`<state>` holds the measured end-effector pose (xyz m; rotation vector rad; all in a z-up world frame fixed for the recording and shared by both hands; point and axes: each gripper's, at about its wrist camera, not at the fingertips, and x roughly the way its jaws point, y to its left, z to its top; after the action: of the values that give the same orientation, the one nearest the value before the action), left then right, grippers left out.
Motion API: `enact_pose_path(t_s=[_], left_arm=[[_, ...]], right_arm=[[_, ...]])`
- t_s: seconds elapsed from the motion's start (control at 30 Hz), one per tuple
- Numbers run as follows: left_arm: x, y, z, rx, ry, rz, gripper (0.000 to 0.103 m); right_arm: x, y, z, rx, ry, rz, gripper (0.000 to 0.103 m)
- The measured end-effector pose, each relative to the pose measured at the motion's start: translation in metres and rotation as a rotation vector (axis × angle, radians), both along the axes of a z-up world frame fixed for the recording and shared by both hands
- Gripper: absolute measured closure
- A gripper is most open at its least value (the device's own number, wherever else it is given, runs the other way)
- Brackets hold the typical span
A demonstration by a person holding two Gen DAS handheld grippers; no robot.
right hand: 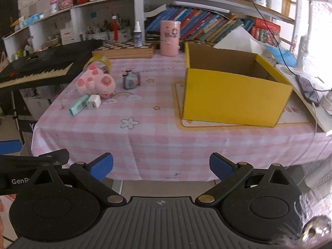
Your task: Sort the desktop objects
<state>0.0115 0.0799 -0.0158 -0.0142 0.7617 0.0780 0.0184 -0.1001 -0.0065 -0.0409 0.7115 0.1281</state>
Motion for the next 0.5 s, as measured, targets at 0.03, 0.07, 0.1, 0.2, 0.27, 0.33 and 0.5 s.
enact_pose_path(t_s=[0.03, 0.07, 0.1, 0.2, 0.27, 0.33, 0.5], left_arm=[[-0.001, 0.003, 0.000, -0.003, 0.000, 0.010, 0.005], [-0.001, 0.006, 0.001, -0.005, -0.001, 0.021, 0.005], [-0.002, 0.009, 0.001, -0.006, -0.003, 0.032, 0.005], [-0.002, 0.015, 0.001, -0.014, -0.005, 0.061, 0.005], [-0.002, 0.019, 0.001, -0.024, -0.007, 0.074, 0.005], [-0.002, 0.022, 0.001, -0.036, -0.011, 0.080, 0.005], [-0.001, 0.030, 0.001, -0.063, -0.017, 0.089, 0.006]], right_arm=[[0.001, 0.003, 0.000, -0.003, 0.000, 0.008, 0.002], [0.002, 0.005, 0.001, -0.005, 0.001, 0.018, 0.002], [0.004, 0.009, 0.001, -0.006, 0.000, 0.031, 0.002], [0.005, 0.016, 0.001, -0.007, -0.003, 0.072, 0.003], [0.006, 0.020, 0.001, -0.006, -0.001, 0.097, 0.005], [0.008, 0.023, 0.001, -0.002, 0.000, 0.117, 0.009], [0.016, 0.030, -0.001, 0.013, 0.006, 0.153, 0.026]])
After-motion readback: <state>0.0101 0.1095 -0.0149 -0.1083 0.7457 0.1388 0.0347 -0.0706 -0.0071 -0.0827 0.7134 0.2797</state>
